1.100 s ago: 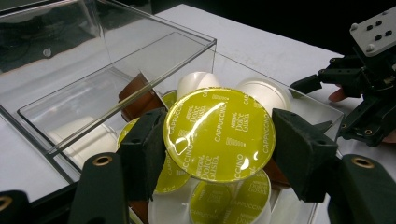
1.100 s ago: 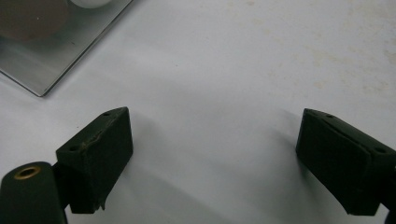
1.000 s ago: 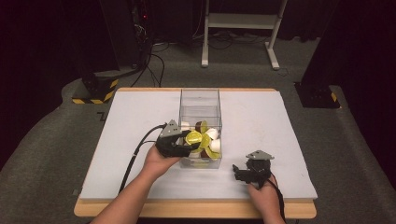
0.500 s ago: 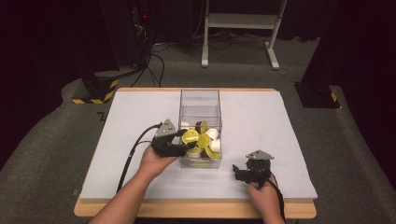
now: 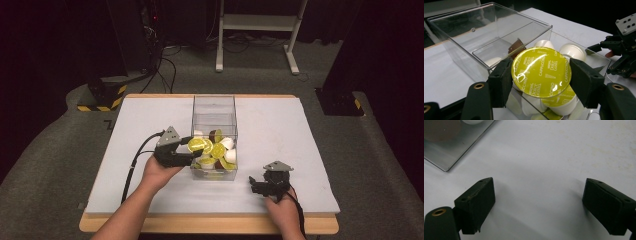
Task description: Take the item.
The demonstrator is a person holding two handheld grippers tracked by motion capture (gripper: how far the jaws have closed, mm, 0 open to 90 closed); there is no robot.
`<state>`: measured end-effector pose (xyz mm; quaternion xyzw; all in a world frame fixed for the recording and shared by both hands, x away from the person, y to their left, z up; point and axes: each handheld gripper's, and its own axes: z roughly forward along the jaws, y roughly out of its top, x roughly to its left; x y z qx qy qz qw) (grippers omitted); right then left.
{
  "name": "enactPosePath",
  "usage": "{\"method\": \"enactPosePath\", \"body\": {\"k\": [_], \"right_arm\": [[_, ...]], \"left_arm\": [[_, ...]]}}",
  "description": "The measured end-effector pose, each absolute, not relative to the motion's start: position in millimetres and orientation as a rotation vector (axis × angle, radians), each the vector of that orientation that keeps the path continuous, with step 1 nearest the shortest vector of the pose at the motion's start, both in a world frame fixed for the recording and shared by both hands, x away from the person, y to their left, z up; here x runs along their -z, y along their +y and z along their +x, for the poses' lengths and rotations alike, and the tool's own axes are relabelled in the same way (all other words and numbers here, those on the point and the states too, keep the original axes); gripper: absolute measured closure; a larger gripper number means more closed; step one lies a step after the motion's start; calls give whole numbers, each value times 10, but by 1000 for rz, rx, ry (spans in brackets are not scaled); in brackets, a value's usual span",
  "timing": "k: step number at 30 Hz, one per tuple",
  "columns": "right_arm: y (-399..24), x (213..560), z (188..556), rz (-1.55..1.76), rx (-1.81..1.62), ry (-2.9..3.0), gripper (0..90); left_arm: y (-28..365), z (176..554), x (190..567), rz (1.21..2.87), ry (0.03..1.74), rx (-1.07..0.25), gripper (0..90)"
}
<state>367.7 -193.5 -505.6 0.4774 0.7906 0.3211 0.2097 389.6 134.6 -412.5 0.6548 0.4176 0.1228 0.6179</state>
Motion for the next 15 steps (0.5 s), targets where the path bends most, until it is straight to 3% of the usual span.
{"method": "enactPosePath", "body": {"k": [15], "right_arm": [[-1936,5056,3677,1327,-893,2198,112]], "left_arm": [[1580,3882,4114,1492,989,-323,378]]}}
